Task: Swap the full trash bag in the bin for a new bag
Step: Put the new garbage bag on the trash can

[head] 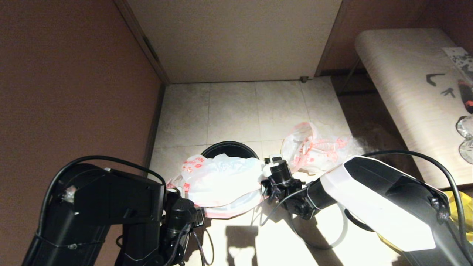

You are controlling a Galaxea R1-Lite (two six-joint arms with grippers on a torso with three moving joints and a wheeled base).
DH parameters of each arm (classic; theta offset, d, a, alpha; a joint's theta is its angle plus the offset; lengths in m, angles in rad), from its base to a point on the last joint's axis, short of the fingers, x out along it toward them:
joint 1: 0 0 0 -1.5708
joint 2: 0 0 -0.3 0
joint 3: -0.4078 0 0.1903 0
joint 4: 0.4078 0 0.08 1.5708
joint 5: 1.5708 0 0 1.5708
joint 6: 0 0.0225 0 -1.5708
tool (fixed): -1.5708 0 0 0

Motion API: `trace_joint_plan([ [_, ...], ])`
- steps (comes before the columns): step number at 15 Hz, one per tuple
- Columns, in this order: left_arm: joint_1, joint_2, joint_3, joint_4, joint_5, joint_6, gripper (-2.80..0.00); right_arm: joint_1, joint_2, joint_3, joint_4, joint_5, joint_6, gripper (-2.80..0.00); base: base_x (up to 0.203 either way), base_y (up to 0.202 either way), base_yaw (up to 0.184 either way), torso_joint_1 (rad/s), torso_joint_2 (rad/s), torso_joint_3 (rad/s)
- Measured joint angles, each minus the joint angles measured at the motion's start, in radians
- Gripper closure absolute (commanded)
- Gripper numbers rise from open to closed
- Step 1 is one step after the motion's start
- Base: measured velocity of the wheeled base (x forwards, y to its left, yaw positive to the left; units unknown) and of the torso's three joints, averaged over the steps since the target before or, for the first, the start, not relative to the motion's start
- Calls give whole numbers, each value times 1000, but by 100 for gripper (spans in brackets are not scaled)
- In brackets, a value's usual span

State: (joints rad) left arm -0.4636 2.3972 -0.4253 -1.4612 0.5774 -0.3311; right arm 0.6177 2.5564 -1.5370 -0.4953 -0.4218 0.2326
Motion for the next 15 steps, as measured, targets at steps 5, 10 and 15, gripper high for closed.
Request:
trace_joint_plan([
  [5,-3,-15,-47,7,-74,-35,-280,0,0,0,-1,1,1,0,0,0,0,0,0,0],
  [10,-8,-66,18,-18,-114,-71,-280,0,2,-1,0,1,0,0,0,0,0,0,0,0],
  [15,-39,-67,-45,-14,-115,-68,-280,-3,-2,-1,-1,3,0,0,0,0,0,0,0,0],
])
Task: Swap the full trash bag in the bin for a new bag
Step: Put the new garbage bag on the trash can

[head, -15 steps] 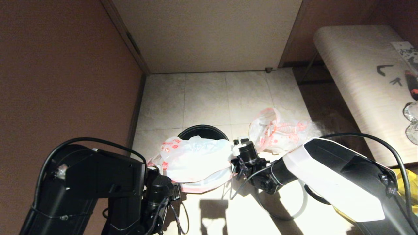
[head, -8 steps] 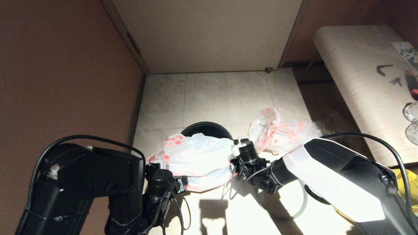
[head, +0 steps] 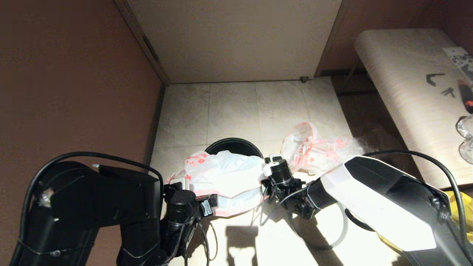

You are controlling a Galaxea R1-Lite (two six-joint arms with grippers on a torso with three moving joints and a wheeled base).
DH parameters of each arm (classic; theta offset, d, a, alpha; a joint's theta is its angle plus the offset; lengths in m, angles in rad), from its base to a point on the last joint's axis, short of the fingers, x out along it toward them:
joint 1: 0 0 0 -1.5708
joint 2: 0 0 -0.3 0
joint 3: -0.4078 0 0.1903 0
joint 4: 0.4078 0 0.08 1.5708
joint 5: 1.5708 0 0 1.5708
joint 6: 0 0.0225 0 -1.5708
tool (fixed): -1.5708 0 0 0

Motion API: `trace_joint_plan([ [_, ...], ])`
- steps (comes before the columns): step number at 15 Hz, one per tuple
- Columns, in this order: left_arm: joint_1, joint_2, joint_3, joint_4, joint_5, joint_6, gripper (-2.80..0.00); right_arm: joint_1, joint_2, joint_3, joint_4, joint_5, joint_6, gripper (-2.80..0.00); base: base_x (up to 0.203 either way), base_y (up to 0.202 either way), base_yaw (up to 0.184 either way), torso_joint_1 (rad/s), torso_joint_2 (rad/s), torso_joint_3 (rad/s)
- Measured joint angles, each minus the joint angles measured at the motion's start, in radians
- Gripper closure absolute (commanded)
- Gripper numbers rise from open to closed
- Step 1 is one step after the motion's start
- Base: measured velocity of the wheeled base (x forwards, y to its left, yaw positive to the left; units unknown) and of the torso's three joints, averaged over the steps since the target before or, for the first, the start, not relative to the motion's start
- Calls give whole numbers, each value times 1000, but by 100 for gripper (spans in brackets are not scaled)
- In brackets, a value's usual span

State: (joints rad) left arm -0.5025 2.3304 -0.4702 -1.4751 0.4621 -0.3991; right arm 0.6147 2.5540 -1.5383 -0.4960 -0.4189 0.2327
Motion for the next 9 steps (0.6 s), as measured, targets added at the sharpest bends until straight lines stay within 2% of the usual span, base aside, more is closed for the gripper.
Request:
trace_joint_plan([
  [6,6,68,-229,191,0,1,-280,-10,-18,0,0,8,-2,0,0,0,0,0,0,0],
  [9,26,92,-362,333,-6,-14,-280,-14,-28,0,1,9,-2,0,0,0,0,0,0,0],
])
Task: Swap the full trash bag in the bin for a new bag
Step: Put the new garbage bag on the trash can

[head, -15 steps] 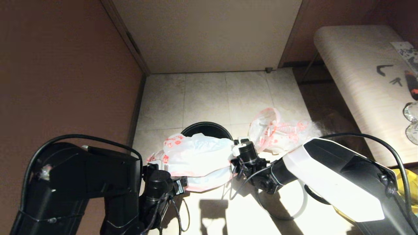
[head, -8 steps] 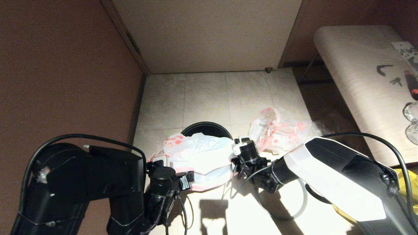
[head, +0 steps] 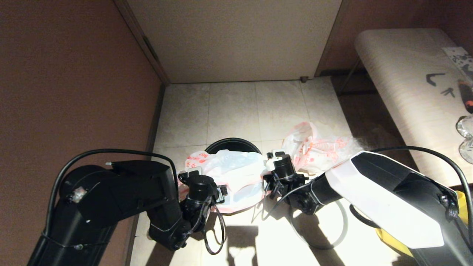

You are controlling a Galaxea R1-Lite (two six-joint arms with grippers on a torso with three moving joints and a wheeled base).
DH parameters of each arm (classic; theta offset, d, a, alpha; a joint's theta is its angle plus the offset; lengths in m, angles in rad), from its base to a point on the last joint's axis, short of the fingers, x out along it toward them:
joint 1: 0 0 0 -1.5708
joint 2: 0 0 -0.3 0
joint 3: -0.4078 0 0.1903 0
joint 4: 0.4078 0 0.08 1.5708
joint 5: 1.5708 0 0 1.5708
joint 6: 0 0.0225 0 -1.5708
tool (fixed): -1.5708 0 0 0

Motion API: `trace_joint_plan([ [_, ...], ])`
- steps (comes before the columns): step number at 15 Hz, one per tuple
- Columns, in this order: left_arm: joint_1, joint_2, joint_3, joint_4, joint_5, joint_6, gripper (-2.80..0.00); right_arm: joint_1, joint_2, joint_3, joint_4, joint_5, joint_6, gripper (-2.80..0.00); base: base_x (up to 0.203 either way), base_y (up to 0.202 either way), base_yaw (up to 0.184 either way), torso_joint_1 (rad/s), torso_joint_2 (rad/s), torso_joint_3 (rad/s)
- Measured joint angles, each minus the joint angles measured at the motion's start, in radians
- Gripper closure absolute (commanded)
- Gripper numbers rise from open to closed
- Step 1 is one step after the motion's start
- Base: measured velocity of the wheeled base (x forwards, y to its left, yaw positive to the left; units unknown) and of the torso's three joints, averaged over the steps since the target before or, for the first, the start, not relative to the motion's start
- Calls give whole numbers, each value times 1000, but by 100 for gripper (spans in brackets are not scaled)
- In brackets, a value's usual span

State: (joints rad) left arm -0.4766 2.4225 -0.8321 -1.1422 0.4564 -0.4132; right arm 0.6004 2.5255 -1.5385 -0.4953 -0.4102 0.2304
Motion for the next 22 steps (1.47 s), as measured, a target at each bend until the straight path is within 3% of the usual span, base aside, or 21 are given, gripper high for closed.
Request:
trace_joint_plan([
  [1,6,7,-20,24,-1,-3,0,-1,-4,0,0,0,0,0,0,0,0,0,0,0],
  [12,29,20,-94,27,1,-5,0,3,-44,16,6,-4,0,0,0,0,0,0,0,0],
  [13,31,22,-100,26,1,-5,0,3,-42,18,4,-4,-1,-111,0,0,0,0,0,0],
  [14,31,24,-105,26,4,-4,0,5,-40,19,4,-7,-1,-280,0,0,0,0,0,0],
  [20,38,35,-142,25,37,-4,0,35,-107,147,1,-4,12,-280,0,0,0,0,0,0],
  [22,36,35,-144,22,37,-3,0,52,-148,193,-5,5,56,-280,0,0,0,0,0,0],
])
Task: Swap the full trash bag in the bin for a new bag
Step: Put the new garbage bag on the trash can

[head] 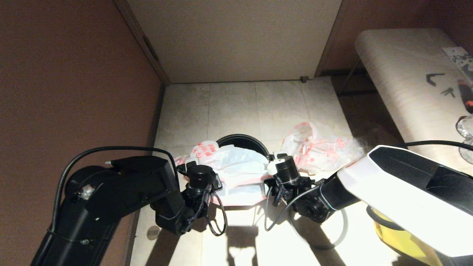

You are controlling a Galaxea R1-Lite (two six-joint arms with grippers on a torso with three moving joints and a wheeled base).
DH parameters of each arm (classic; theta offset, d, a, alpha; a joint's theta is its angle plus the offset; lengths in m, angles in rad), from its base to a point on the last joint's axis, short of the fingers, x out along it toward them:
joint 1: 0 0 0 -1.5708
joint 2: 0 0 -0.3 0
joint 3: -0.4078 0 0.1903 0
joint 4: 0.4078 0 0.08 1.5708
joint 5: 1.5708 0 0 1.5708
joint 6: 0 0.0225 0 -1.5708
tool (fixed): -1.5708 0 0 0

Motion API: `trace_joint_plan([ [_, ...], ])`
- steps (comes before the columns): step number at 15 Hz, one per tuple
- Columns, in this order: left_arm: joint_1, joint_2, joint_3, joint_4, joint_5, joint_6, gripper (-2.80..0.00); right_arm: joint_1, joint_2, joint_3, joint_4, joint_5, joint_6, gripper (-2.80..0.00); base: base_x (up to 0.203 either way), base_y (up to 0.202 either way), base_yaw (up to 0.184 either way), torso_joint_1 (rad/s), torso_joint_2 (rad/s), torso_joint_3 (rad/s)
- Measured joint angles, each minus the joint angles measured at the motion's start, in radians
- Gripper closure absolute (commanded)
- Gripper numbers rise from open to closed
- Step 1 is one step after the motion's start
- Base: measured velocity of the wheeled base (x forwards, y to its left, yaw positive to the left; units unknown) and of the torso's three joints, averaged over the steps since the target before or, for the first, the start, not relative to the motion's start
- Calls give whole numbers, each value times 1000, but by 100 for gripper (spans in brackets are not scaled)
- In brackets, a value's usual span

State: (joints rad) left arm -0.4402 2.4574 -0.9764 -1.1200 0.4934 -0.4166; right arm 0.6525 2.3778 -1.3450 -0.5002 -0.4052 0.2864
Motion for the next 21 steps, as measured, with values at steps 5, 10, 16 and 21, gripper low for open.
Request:
trace_joint_plan([
  [5,4,2,-22,7,29,-7,0,38,-56,71,18,50,101,-280,0,0,0,0,0,0],
  [10,13,-1,-62,63,66,-48,0,40,-62,119,24,49,103,-280,0,0,0,0,0,0],
  [16,22,3,-93,79,96,-51,0,47,-152,295,-84,240,124,-280,0,0,0,0,0,0],
  [21,23,13,-102,80,105,-49,0,47,-202,407,-241,284,141,-280,0,0,0,0,0,0],
])
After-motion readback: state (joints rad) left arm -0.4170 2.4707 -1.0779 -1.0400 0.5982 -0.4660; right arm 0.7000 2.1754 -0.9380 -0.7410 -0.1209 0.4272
